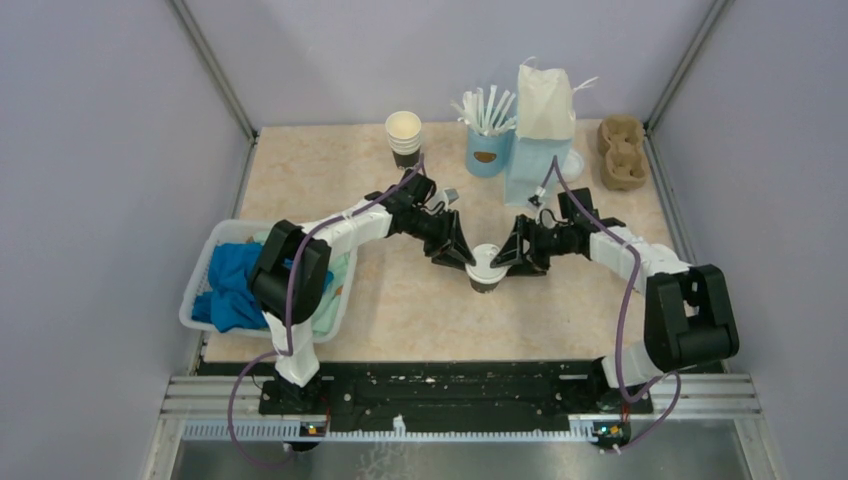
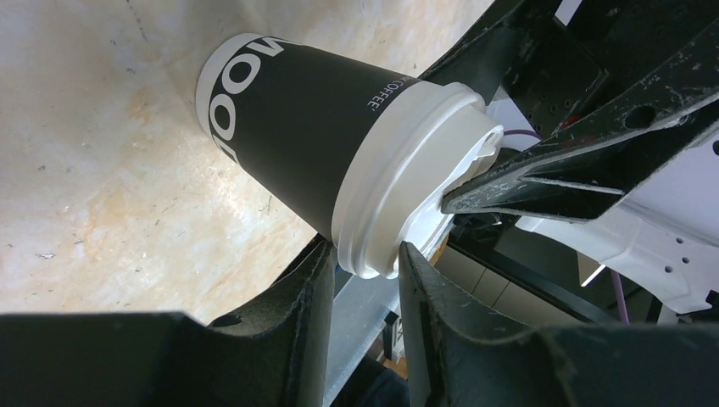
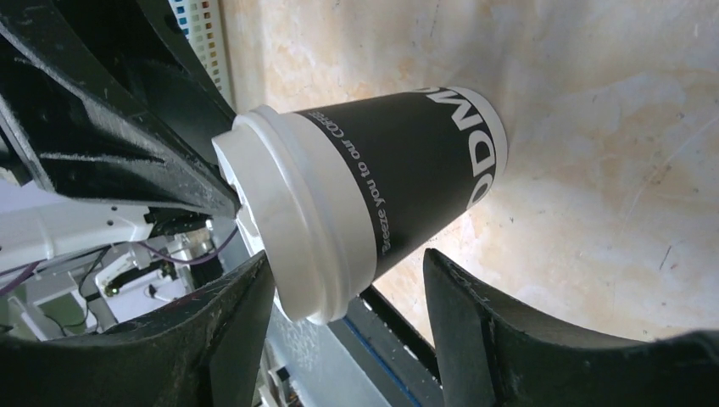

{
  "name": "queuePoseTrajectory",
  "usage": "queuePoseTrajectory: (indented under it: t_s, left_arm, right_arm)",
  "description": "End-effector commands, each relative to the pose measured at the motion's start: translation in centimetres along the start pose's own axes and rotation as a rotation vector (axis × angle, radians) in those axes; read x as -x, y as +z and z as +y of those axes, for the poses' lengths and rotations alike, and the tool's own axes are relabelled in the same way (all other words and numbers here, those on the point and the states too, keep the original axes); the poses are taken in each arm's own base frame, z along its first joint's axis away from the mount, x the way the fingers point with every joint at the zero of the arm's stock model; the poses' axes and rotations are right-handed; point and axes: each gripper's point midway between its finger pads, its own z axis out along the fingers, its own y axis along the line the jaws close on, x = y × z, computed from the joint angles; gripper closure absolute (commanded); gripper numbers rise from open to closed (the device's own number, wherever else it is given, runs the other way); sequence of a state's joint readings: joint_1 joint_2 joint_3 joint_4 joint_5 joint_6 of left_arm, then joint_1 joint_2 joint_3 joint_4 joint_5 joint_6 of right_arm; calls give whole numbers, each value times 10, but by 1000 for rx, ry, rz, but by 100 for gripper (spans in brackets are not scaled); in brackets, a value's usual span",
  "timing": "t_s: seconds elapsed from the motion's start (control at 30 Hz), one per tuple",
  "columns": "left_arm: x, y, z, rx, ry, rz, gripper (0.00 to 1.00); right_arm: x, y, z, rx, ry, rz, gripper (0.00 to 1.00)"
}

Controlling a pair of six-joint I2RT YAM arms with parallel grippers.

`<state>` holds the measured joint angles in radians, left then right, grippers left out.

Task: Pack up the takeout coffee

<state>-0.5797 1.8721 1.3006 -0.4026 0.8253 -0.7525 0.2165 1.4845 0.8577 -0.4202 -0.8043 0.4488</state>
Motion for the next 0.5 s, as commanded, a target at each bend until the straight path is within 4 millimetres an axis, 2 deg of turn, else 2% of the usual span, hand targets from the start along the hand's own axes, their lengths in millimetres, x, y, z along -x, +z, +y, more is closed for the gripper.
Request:
queuePoseTrajectory:
  t_s: [0.0,0.17,0.23,0.3,0.37,0.47]
  left_arm:
    - [-1,7,14,42,17,-3,61]
    - [-3,9,23,65,11,-1,62]
    - [-2,8,23,75,19,1,62]
    - [4,3,11,66,50,-9,59]
    - [7,-3,-1,54,77,-21,50]
    - [8,-11,-16,29,93,-32,32]
  right_arm:
    - [7,-12,12,98,-40,-60,37]
    - [7,-2,-7,104,17,-68,43]
    - [10,-3,-5,105,20,-66,43]
    - [15,-11,6,107,2,-79,38]
    - [19,-22,20,111,-22,-97,31]
    - [23,-41,32,128,-27,-134,26]
